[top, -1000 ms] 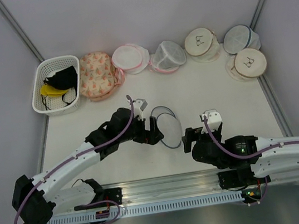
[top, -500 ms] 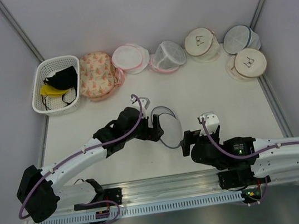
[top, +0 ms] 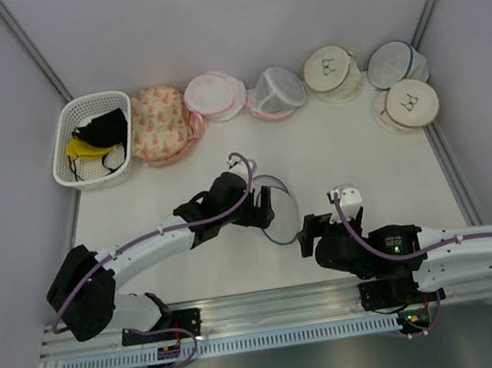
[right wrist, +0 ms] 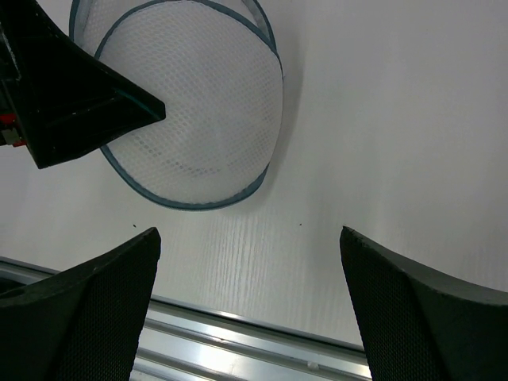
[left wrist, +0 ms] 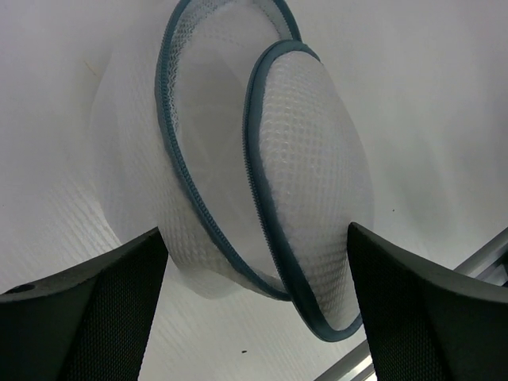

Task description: Unzip the laundry bag and remove the bra

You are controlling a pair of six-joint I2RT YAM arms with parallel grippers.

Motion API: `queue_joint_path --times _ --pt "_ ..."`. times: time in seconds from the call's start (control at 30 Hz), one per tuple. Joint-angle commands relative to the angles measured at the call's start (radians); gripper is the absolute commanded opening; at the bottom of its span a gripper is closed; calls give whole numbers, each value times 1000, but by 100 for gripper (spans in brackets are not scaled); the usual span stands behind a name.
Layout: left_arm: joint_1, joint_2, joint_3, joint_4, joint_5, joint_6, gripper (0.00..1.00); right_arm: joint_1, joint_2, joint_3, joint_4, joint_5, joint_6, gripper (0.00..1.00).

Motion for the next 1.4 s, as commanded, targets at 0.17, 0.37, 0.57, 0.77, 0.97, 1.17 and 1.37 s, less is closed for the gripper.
queue_joint_path --times 0.17,0.37,0.57,0.77,0.97,1.17,1.37 --pt "-6 83 58 145 130 55 51 -4 -33 40 -61 53 47 96" --pt "-5 152 86 217 216 40 2 -3 -30 74 -119 80 90 91" --pt "-9 211 90 364 388 -5 2 -6 -58 121 -212 149 131 89" --pt "-17 419 226 555 598 -133 2 -4 -29 212 -237 200 78 90" --pt "-61 662 530 600 733 -253 2 -4 -45 229 -237 208 59 91" --pt "-104 937 835 668 879 -410 2 -4 -84 229 -238 218 38 91" --pt "-172 1171 1108 769 1008 -588 2 -4 -107 229 -217 218 4 91"
